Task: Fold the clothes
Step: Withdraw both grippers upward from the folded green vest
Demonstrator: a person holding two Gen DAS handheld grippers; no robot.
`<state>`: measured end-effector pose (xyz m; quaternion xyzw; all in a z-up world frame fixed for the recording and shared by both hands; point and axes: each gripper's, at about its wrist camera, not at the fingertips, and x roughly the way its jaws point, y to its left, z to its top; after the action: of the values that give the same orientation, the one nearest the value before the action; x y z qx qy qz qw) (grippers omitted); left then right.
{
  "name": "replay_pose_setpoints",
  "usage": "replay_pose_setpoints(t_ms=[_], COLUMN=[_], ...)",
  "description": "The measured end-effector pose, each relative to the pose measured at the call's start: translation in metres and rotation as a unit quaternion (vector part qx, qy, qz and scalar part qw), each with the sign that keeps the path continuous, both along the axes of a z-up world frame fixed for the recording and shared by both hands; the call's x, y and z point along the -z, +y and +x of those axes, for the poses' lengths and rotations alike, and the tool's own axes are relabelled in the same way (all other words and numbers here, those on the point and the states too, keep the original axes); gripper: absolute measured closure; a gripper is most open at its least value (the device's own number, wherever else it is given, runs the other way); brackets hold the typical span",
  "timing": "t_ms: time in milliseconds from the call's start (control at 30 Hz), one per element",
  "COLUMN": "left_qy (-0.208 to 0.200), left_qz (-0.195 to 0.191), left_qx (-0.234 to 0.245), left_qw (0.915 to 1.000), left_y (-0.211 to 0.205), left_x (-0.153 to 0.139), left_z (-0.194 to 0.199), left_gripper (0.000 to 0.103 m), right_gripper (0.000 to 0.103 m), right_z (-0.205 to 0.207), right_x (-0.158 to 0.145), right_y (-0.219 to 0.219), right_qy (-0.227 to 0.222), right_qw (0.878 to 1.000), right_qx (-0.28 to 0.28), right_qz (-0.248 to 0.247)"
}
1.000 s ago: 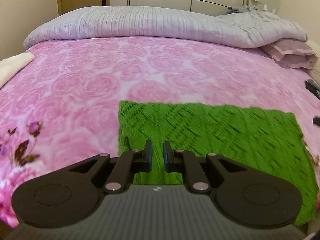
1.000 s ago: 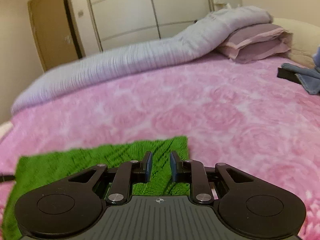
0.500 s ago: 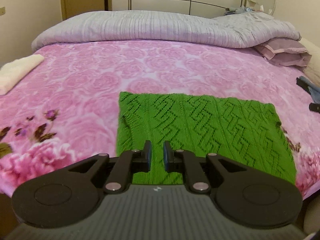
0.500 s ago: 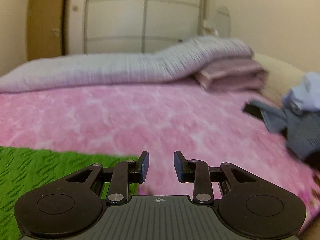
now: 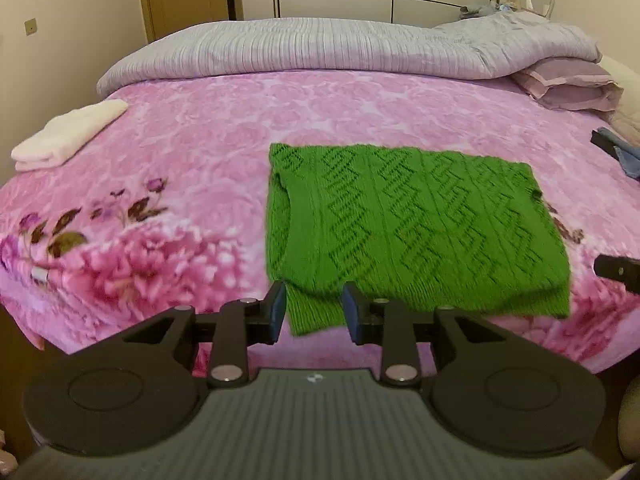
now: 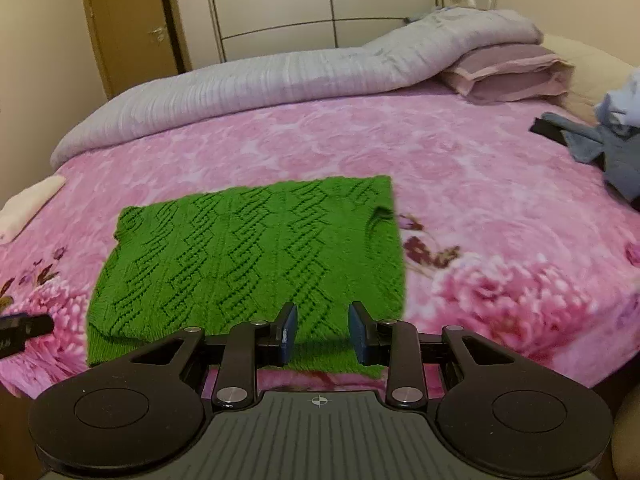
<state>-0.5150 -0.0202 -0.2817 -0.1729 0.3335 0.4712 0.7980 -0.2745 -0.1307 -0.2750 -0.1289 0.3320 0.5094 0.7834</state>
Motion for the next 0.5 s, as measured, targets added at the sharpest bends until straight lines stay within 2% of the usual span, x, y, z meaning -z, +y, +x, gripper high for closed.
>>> replay_pose_setpoints(t_ms=[500], left_qy=[0.014], left_qz=[0.001], left_qx=[0.011], left_qw=[0.9998], left_y=[-0.04], left_x=[0.013], left_z=[-0.008], left_gripper=[0.073], right_gripper=[0.07], right_z=[-0.019], right_x=[0.01], right_y=[-0.046], right_qy=[0.013], right_qw=[1.0], right_qx=[-0.005], right_qz=[0.01])
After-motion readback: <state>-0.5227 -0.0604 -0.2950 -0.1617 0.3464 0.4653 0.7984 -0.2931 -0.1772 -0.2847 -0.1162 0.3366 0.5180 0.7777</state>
